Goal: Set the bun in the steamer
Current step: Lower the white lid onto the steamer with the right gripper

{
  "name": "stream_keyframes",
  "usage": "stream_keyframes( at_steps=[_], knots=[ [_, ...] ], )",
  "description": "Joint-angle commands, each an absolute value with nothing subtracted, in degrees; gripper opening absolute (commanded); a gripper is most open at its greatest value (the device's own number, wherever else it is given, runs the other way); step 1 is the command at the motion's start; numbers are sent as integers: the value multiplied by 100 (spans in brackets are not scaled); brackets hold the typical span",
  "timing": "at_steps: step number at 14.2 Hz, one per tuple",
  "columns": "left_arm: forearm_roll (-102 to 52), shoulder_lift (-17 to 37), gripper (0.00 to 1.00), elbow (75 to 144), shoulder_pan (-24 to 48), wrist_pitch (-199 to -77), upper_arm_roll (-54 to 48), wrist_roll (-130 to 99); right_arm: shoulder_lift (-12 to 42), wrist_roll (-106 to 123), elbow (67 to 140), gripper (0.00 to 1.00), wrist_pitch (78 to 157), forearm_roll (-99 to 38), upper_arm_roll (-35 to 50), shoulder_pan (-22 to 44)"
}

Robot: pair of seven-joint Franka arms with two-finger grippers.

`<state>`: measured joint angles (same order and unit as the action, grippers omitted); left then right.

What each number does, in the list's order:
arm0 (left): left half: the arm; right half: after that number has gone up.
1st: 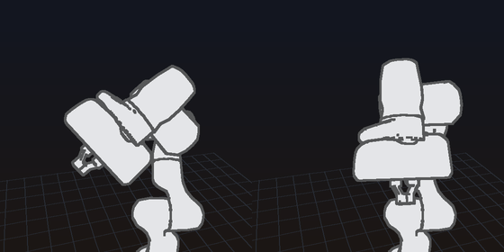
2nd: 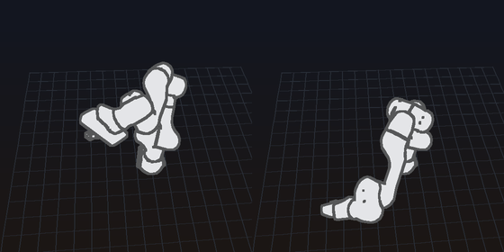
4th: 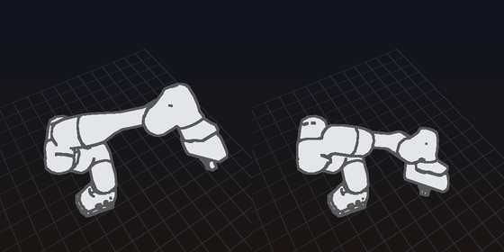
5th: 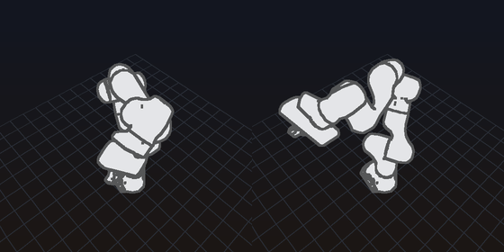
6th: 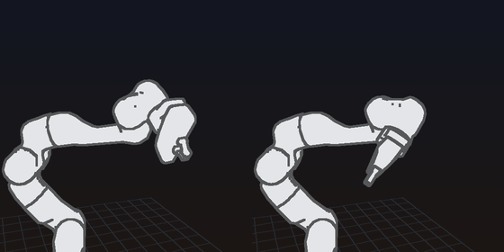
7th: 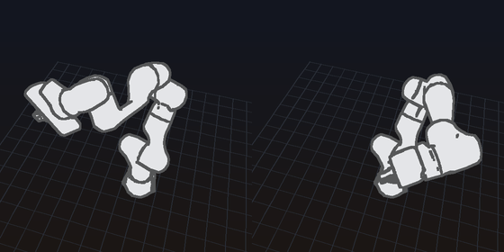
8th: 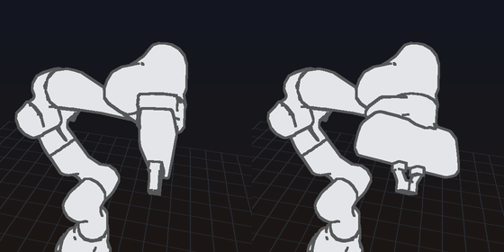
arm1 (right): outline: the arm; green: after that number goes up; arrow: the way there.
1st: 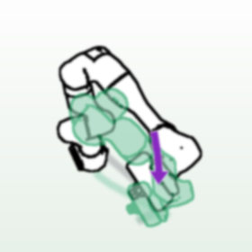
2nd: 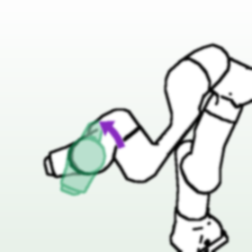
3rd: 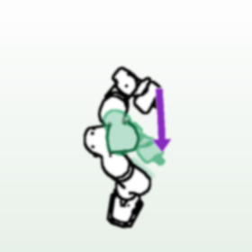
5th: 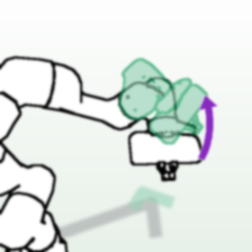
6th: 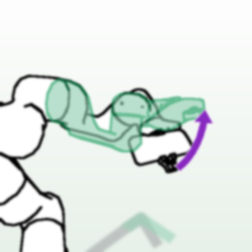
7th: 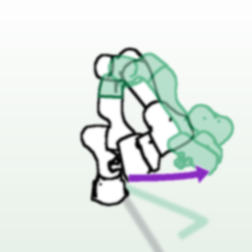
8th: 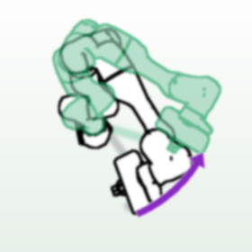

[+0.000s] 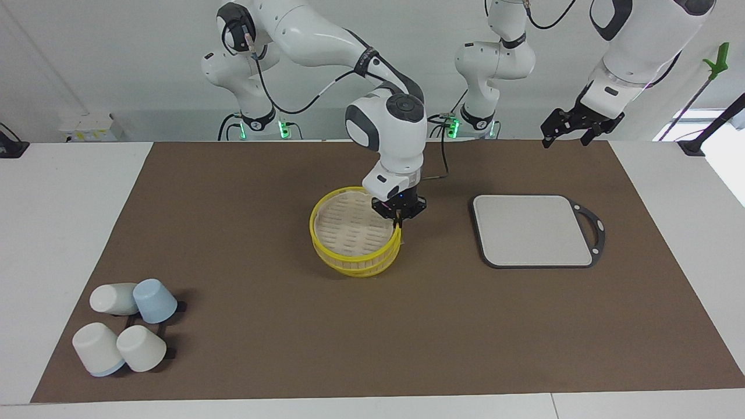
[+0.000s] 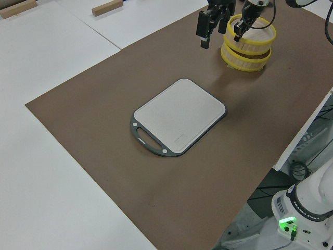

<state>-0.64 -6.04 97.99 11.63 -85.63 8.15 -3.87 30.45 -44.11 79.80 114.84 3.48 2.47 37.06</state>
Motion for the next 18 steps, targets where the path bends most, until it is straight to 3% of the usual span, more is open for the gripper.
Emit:
stream_keyframes(
  at_steps=[1,16,17,18],
  knots=[
    [26,-422,100,9545,1142,-8446,765,-290,2865,-4631,8174,0,11558,334,246,3762],
    [-9,-571,100,9519,1160,-8481,694,-299,2839,-4720,8516,0,11812,343,246,3867],
    [-17,-571,100,9501,1160,-8481,694,-308,2821,-4711,8543,11,11821,343,246,3858],
    [-18,-571,100,9510,1160,-8481,694,-299,2821,-4694,8552,73,11821,343,246,3858]
  ],
)
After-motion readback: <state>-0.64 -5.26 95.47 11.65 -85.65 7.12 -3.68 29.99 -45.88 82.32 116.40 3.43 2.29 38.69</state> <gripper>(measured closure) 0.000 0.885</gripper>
